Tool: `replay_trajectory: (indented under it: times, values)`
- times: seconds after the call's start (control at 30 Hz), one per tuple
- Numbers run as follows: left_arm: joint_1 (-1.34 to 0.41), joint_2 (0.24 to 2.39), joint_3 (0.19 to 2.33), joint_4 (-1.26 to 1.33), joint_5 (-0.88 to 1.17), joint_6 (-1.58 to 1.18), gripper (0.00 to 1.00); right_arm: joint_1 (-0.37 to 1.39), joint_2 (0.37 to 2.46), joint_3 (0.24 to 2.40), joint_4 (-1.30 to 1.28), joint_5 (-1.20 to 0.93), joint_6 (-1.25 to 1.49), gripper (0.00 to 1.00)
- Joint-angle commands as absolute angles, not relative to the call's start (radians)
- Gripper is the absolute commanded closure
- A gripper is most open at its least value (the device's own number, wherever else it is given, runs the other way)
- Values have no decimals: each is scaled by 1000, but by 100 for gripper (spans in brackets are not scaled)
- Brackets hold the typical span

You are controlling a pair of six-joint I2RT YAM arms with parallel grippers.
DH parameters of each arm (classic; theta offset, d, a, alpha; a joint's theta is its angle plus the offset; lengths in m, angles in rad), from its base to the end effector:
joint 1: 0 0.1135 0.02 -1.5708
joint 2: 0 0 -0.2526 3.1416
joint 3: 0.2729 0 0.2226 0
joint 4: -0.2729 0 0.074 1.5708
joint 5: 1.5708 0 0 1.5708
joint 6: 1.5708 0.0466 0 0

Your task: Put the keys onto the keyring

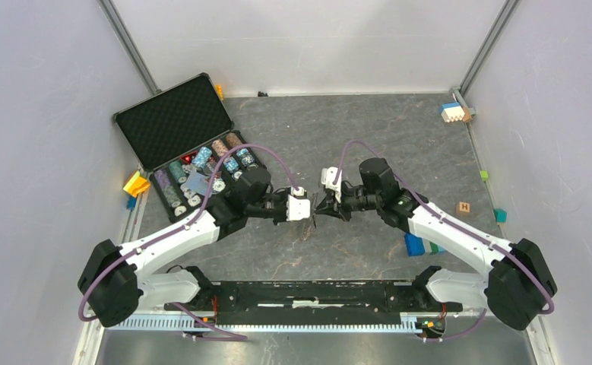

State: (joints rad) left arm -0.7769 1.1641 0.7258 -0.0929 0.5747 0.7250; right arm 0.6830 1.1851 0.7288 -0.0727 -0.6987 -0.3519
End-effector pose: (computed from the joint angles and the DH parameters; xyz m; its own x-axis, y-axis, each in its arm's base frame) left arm 0.1514 -0.1843 0.2515 0.3415 0.4448 -0.8280 0.9302 -0.0335 0.3657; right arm 0.1661 0.1738 0.2516 -0.0525 -0.3829 -0.9223 -0.9929 0.1188 0.0072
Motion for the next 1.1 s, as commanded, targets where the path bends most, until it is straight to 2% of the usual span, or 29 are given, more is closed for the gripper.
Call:
replay_trajectory:
  times: [0.0, 0.7, 1.07]
  values:
    - [-794, 1137, 737, -17, 464, 655, 98, 656, 1198, 755, -26, -694, -285, 100]
    - [-836, 1232, 876, -88, 254, 392, 98, 627, 1211, 785, 37, -701, -195, 100]
    - [-836, 1255, 907, -111, 257, 311, 98, 566, 1195, 750, 116, -715, -116, 100]
